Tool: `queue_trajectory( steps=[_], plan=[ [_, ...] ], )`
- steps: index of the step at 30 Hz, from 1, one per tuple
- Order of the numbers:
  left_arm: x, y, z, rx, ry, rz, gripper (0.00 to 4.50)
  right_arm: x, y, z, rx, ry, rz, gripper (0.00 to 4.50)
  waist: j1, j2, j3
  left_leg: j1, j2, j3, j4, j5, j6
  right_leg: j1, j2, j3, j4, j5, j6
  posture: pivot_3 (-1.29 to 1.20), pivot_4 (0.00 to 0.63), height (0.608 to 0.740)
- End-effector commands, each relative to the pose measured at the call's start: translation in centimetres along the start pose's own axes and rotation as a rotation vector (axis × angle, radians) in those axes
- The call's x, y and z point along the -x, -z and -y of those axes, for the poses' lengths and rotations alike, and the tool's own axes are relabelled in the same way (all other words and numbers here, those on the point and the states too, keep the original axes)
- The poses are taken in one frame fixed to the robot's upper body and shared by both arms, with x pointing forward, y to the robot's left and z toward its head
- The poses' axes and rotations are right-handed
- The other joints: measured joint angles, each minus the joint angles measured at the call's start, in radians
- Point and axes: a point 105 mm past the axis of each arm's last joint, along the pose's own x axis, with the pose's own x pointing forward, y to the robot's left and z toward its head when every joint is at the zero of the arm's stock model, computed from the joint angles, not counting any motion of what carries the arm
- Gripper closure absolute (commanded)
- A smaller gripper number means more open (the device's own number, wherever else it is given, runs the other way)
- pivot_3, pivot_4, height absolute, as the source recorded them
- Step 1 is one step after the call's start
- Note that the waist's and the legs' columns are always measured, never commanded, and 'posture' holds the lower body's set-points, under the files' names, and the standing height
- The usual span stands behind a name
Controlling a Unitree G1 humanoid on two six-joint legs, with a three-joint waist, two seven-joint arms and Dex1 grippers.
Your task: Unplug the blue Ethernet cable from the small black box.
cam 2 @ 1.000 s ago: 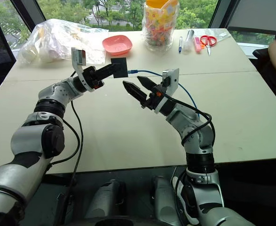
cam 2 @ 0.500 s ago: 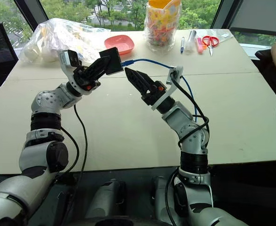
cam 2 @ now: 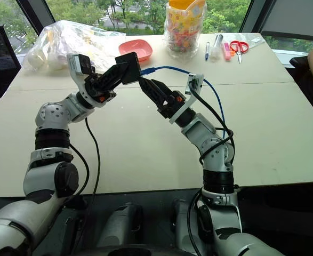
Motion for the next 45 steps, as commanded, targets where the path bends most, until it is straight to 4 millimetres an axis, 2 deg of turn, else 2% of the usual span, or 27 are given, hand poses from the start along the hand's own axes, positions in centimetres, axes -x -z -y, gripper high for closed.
queue_trajectory(
  steps=[1,10,13,19,20,25,29,33,36,40,42,45],
  plan=[
    [-0.2,-0.4,0.9,-0.027,0.035,0.002,4.01,-0.5,-1.2,-1.1,0.02,-0.045,0.05,0.36,0.0,0.0,0.0,0.0,0.0,0.0,0.0,0.0,0.0,0.0,0.0,0.0,0.0,0.0,0.0,0.0,0.15,0.74],
    [-0.2,-0.5,1.1,-0.02,0.041,0.009,4.01,-0.3,-0.9,-0.8,0.004,-0.033,0.051,0.36,0.0,0.0,0.0,0.0,0.0,0.0,0.0,0.0,0.0,0.0,0.0,0.0,0.0,0.0,0.0,0.0,0.15,0.74],
    [-0.3,-0.3,1.2,-0.016,0.049,0.002,4.01,-0.4,-0.7,-0.6,-0.007,-0.03,0.054,1.23,0.0,0.0,0.0,0.0,0.0,0.0,0.0,0.0,0.0,0.0,0.0,0.0,0.0,0.0,0.0,0.0,0.15,0.74],
    [-0.3,-0.1,1.2,-0.014,0.047,0.001,4.01,-0.5,-0.7,-1.0,-0.045,-0.051,0.084,4.31,0.0,0.0,0.0,0.0,0.0,0.0,0.0,0.0,0.0,0.0,0.0,0.0,0.0,0.0,0.0,0.0,0.15,0.74],
    [-0.3,-0.1,1.2,-0.013,0.046,0.001,4.01,-0.6,-0.6,-1.1,-0.05,-0.055,0.085,4.42,0.0,0.0,0.0,0.0,0.0,0.0,0.0,0.0,0.0,0.0,0.0,0.0,0.0,0.0,0.0,0.0,0.15,0.74],
    [-0.3,-0.1,1.1,-0.019,0.035,0.003,4.01,-0.7,-0.3,-1.2,-0.074,-0.062,0.082,4.42,0.0,0.0,0.0,0.0,0.0,0.0,0.0,0.0,0.0,0.0,0.0,0.0,-0.001,0.0,0.0,0.0,0.15,0.74],
    [0.2,-0.6,0.8,-0.041,0.003,0.015,4.01,-0.5,-0.5,-0.6,-0.077,-0.027,0.094,4.42,0.0,0.0,0.0,0.0,0.0,0.0,0.0,0.0,0.0,0.0,0.0,0.0,-0.001,0.0,0.0,0.0,0.15,0.74],
    [1.7,-2.4,0.6,-0.097,-0.057,0.052,4.01,0.8,-2.8,1.6,-0.039,0.068,0.155,4.42,-0.001,0.0,0.0,0.0,0.0,0.0,0.0,0.0,0.0,0.0,0.0,0.0,-0.001,0.0,0.0,0.0,0.15,0.74],
    [3.3,-3.9,0.5,-0.136,-0.12,0.075,4.01,2.2,-5.3,3.2,0.025,0.13,0.18,4.42,0.001,0.0,0.0,0.0,0.0,0.0,0.0,0.0,0.0,0.0,0.0,0.0,-0.001,0.0,0.0,0.0,0.15,0.74],
    [4.5,-3.4,-1.3,-0.18,-0.232,0.041,4.01,3.1,-7.9,4.4,0.131,0.184,0.161,4.42,0.003,0.0,0.0,-0.001,-0.001,0.0,-0.001,0.0,0.0,0.0,-0.001,0.0,-0.002,0.0,0.0,0.0,0.15,0.74],
    [4.2,-2.9,-3.2,-0.279,-0.348,0.008,4.01,3.0,-10.1,4.9,0.266,0.235,0.122,4.42,0.003,0.001,0.0,-0.001,-0.001,0.0,-0.001,0.0,0.0,0.0,-0.001,0.0,-0.002,0.0,0.0,0.0,0.15,0.74],
    [2.7,-1.1,-4.1,-0.389,-0.377,-0.087,4.01,2.6,-13.6,5.4,0.398,0.294,0.11,4.42,0.003,0.001,0.0,-0.001,-0.001,0.0,0.0,0.0,0.0,0.0,-0.002,0.0,-0.002,0.0,0.0,0.0,0.15,0.74]
  ],
)
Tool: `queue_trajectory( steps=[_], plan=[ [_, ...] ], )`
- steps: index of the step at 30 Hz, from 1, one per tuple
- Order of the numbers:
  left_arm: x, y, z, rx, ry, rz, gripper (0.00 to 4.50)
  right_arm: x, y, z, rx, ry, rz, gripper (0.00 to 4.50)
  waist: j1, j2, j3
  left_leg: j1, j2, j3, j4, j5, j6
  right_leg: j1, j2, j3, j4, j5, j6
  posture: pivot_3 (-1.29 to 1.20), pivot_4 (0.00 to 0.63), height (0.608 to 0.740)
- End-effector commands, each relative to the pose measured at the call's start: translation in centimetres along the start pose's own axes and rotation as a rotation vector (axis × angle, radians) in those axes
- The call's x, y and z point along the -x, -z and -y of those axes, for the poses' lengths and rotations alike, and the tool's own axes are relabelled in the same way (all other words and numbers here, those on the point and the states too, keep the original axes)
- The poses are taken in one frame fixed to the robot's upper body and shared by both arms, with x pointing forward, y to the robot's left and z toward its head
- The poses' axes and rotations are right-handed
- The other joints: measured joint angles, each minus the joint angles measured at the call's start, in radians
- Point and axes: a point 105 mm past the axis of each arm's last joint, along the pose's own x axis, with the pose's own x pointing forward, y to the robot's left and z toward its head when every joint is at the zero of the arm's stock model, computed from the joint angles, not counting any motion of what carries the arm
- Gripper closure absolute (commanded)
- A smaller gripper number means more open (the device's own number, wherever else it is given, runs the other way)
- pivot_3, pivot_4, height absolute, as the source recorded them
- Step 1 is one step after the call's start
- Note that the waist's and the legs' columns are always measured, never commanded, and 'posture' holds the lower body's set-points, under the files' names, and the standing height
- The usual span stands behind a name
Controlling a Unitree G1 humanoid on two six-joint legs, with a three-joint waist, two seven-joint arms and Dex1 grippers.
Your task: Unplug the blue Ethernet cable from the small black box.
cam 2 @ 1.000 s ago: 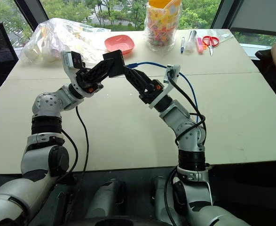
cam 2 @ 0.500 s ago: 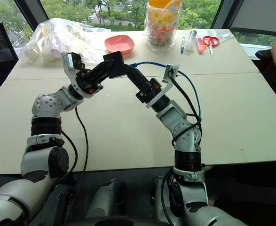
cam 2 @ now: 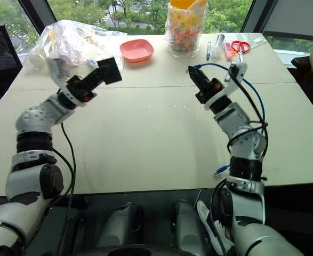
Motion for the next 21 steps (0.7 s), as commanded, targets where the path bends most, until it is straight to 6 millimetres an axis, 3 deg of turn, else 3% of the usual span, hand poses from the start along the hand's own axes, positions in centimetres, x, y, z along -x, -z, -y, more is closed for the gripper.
queue_trajectory(
  steps=[1,5,12,16,21],
  plan=[
    [-1.8,0.7,0.8,-0.173,0.0,-0.056,4.01,-1.0,-4.4,0.4,0.163,0.026,0.046,4.42,-0.001,0.0,0.0,0.0,0.0,0.0,0.0,0.0,0.0,0.0,0.0,0.0,0.0,0.0,0.0,0.0,0.15,0.74],
    [-3.7,2.6,2.4,-0.31,0.035,-0.095,4.01,-1.0,-4.5,4.4,0.271,0.187,-0.031,4.42,-0.003,-0.001,0.0,0.0,0.0,0.002,-0.003,-0.001,0.002,-0.001,0.001,0.0,-0.001,0.0,0.0,0.0,0.15,0.74],
    [-5.4,4.7,1.9,-0.356,-0.038,-0.047,4.01,1.4,0.5,10.8,0.278,0.458,-0.236,4.42,-0.004,0.0,0.0,0.0,0.0,0.005,-0.002,-0.002,0.003,-0.001,0.001,0.001,-0.001,0.0,0.0,0.0,0.15,0.74],
    [-6.1,5.1,1.9,-0.382,-0.054,-0.04,4.01,2.6,2.0,12.4,0.324,0.551,-0.308,4.42,-0.003,0.0,0.0,0.0,0.0,0.005,-0.001,-0.002,0.003,-0.001,0.001,0.001,-0.001,-0.001,0.002,0.0,0.15,0.74],
    [-6.6,5.9,1.7,-0.426,-0.064,-0.068,4.01,3.7,3.6,13.0,0.358,0.583,-0.408,2.24,-0.003,0.0,0.0,0.0,0.0,0.005,-0.001,-0.002,0.003,-0.001,0.001,0.001,-0.001,-0.001,0.002,0.0,0.15,0.74]
  ],
)
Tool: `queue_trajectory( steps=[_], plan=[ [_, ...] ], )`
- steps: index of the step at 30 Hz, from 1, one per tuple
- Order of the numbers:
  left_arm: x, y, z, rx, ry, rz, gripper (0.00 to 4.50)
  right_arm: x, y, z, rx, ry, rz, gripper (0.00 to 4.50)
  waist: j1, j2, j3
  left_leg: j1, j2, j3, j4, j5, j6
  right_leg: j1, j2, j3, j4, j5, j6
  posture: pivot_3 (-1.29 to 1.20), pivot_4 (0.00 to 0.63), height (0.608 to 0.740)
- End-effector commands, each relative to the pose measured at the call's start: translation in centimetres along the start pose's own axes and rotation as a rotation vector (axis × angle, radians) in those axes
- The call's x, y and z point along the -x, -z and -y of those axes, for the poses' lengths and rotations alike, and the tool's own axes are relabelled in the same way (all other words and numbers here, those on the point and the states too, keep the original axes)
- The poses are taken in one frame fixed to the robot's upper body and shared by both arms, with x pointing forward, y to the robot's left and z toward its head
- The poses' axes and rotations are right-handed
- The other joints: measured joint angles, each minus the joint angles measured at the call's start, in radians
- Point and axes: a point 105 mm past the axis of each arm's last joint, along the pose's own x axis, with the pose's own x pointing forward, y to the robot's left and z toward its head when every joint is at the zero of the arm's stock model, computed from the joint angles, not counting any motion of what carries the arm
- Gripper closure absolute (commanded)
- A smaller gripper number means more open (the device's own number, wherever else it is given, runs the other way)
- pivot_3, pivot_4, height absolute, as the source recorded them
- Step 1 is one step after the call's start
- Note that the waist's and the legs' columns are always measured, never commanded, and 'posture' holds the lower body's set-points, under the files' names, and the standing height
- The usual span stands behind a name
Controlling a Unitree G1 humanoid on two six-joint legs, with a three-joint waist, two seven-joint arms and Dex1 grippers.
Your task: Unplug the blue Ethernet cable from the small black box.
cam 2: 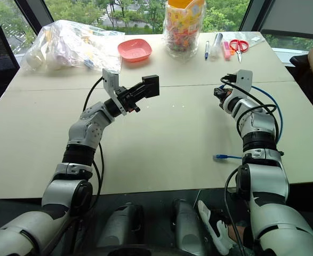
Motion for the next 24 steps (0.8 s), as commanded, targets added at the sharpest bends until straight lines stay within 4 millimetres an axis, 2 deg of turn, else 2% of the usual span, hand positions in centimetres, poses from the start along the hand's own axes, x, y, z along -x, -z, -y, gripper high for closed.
queue_trajectory(
  steps=[1,2,4,8,12,16,22,24],
  plan=[
    [-0.9,-0.8,0.4,-0.076,0.013,0.013,4.01,0.4,0.2,0.1,0.044,0.016,-0.027,1.67,0.0,0.0,0.0,0.0,0.0,0.0,0.0,0.0,0.0,0.0,0.0,0.0,0.0,0.0,0.0,0.0,0.15,0.74],
    [-1.0,-0.8,0.4,-0.084,0.011,0.013,4.01,0.5,0.5,0.1,0.049,0.022,-0.042,1.14,0.001,0.0,0.0,0.0,0.0,0.0,0.0,0.0,0.0,0.0,0.0,0.0,0.0,0.0,0.0,0.0,0.15,0.74],
    [-1.3,-0.3,0.4,-0.126,0.01,-0.009,4.01,1.3,2.2,-1.0,0.113,-0.026,-0.126,0.07,0.003,0.0,0.0,0.0,0.0,0.0,0.0,0.0,0.0,0.0,0.0,0.0,0.0,0.0,0.0,0.0,0.15,0.74],
    [-2.0,1.2,0.8,-0.211,0.026,-0.051,4.01,4.0,4.9,-4.8,0.174,-0.156,-0.189,0.02,0.004,0.0,-0.001,0.0,0.0,-0.004,0.0,0.0,0.0,0.0,0.0,0.0,0.0,0.0,0.0,0.0,0.15,0.74],
    [-2.9,2.5,0.6,-0.267,-0.02,-0.036,4.01,5.9,4.9,-7.7,0.107,-0.239,-0.106,0.02,0.001,0.0,-0.001,0.0,0.001,-0.004,0.0,0.0,0.0,0.0,0.0,0.0,0.0,0.0,0.001,0.0,0.15,0.74],
    [-4.0,4.4,0.5,-0.31,-0.063,-0.071,4.01,6.9,3.6,-8.3,-0.002,-0.26,0.006,0.02,0.003,0.0,-0.001,0.0,0.002,-0.005,0.001,0.0,0.0,0.0,0.0,-0.001,0.0,0.0,0.0,0.0,0.15,0.74],
    [-4.4,6.4,0.4,-0.295,-0.092,-0.132,4.01,7.7,2.5,-8.1,-0.011,-0.263,0.083,0.02,0.004,0.0,-0.001,-0.001,0.001,-0.005,0.001,-0.002,0.002,0.0,-0.001,-0.001,-0.002,-0.001,0.001,0.0,0.15,0.74],
    [-4.3,6.8,0.4,-0.274,-0.087,-0.14,2.96,7.8,1.9,-7.6,0.005,-0.237,0.119,0.0,0.004,0.0,-0.001,-0.002,0.001,-0.004,0.001,-0.002,0.002,0.0,-0.001,-0.001,-0.002,-0.001,0.001,0.0,0.15,0.74]
  ],
)
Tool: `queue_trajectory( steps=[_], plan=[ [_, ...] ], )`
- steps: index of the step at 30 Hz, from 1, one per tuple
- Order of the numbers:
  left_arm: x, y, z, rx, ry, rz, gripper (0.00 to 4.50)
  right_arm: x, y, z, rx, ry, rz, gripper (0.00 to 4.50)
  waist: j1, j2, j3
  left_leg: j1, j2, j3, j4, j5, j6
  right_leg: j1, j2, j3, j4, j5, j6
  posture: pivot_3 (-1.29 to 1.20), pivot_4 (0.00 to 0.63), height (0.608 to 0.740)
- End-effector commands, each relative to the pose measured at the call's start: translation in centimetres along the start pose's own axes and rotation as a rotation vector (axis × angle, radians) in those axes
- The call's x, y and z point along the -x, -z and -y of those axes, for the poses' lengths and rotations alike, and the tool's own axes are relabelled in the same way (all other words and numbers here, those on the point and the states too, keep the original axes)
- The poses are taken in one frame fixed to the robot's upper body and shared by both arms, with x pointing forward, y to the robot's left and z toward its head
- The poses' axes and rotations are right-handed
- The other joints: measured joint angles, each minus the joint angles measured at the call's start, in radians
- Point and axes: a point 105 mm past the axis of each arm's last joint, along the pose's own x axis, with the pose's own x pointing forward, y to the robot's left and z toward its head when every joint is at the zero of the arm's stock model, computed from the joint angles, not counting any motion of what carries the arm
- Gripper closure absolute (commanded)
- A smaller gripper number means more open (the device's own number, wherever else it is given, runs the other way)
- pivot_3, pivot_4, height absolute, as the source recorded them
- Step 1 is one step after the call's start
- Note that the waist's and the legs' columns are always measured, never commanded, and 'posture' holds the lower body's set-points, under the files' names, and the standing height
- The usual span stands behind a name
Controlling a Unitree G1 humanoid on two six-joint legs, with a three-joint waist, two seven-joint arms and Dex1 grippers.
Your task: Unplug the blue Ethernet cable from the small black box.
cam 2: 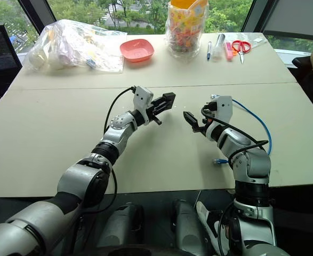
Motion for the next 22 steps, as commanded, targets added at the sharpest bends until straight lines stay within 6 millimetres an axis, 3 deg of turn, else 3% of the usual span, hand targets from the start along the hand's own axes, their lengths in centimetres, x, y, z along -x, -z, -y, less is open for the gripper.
queue_trajectory(
  steps=[1,5,9,15,20,22],
  plan=[
    [-0.5,-1.2,0.1,-0.012,0.016,0.039,2.59,0.7,-2.4,0.2,0.039,0.019,0.115,0.0,-0.001,0.0,0.0,0.0,-0.001,0.0,0.0,0.0,0.0,0.0,0.0,0.0,0.0,0.0,0.0,0.0,0.15,0.74],
    [0.3,-1.4,-0.2,0.009,0.062,0.051,0.83,1.2,-3.0,0.4,0.04,0.018,0.148,0.0,-0.001,0.0,0.0,0.0,-0.001,0.0,0.0,0.0,0.0,0.0,0.0,0.0,0.0,0.0,0.0,0.0,0.15,0.74],
    [3.1,-2.8,-1.3,0.01,0.157,0.075,0.83,2.1,-2.9,0.7,0.059,0.012,0.153,0.0,-0.007,0.0,0.0,0.001,0.001,0.0,0.0,0.0,0.0,0.0,0.001,0.0,0.0,0.0,0.0,0.0,0.15,0.74],
    [9.6,-5.7,-1.6,0.041,0.208,0.018,0.83,3.6,-2.6,1.3,0.092,-0.015,0.139,0.0,-0.004,0.001,0.0,0.001,0.004,0.0,-0.001,0.0,0.0,0.0,0.002,0.001,0.002,0.0,-0.001,0.0,0.15,0.74],
    [14.4,-5.5,-1.7,0.072,0.135,-0.123,0.83,4.3,-2.2,0.7,0.124,-0.086,0.123,0.0,-0.002,0.001,0.0,0.002,0.004,0.0,0.001,0.0,0.0,0.001,0.001,0.001,0.001,-0.002,-0.004,0.0,0.15,0.74],
    [15.4,-5.2,-1.6,0.101,0.112,-0.153,0.83,4.5,-1.8,0.2,0.136,-0.123,0.112,0.0,-0.002,0.001,0.0,0.002,0.004,0.0,0.001,0.0,-0.001,0.001,0.001,0.001,0.001,-0.002,-0.005,0.0,0.15,0.74]
  ],
)
